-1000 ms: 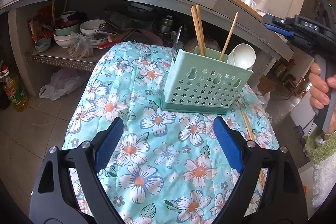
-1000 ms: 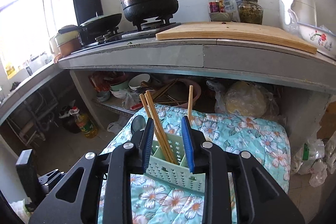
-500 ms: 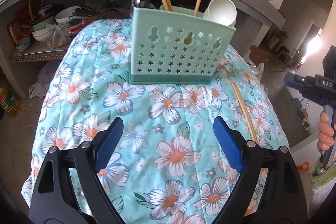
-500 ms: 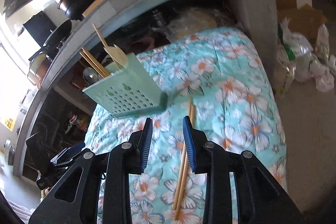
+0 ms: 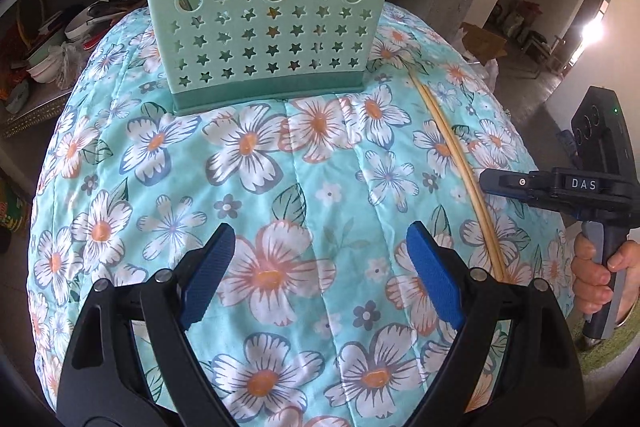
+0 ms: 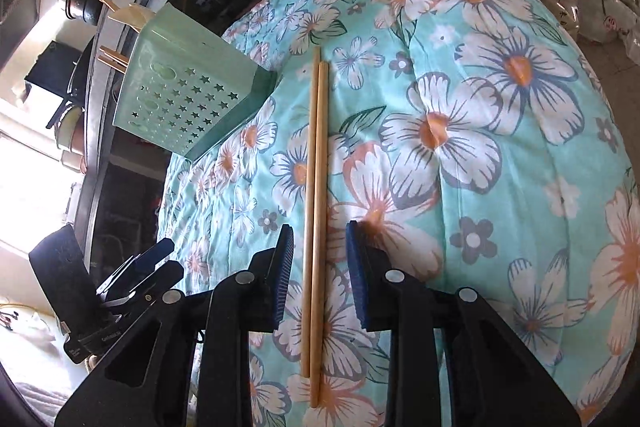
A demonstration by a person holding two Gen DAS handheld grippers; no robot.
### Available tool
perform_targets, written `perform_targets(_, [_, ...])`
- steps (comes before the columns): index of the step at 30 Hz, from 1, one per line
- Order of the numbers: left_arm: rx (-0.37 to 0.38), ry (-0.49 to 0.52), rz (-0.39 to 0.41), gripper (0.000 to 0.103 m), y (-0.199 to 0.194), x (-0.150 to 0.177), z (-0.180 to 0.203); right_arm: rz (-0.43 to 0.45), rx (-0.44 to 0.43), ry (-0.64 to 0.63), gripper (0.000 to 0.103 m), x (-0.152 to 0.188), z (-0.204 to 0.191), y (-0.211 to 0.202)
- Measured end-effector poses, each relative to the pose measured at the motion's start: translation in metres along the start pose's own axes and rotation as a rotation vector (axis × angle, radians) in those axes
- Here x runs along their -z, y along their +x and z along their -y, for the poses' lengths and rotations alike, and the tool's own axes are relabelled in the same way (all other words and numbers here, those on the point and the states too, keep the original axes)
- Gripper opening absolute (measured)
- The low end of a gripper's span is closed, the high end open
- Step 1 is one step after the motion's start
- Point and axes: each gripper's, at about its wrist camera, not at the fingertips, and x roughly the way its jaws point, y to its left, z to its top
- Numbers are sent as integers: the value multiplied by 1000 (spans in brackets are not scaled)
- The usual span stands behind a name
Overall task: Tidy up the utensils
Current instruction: 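Move both tools down to the last two chopsticks on the quilt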
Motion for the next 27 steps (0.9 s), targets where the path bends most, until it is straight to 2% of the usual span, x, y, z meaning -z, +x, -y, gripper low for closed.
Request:
perform_targets(9, [-93, 55, -44, 84, 14, -3, 16, -5, -31, 2, 15, -5, 6, 4])
perform_targets(27, [-130, 88, -63, 84, 22, 0, 25, -6, -35, -7, 7, -5, 4, 9])
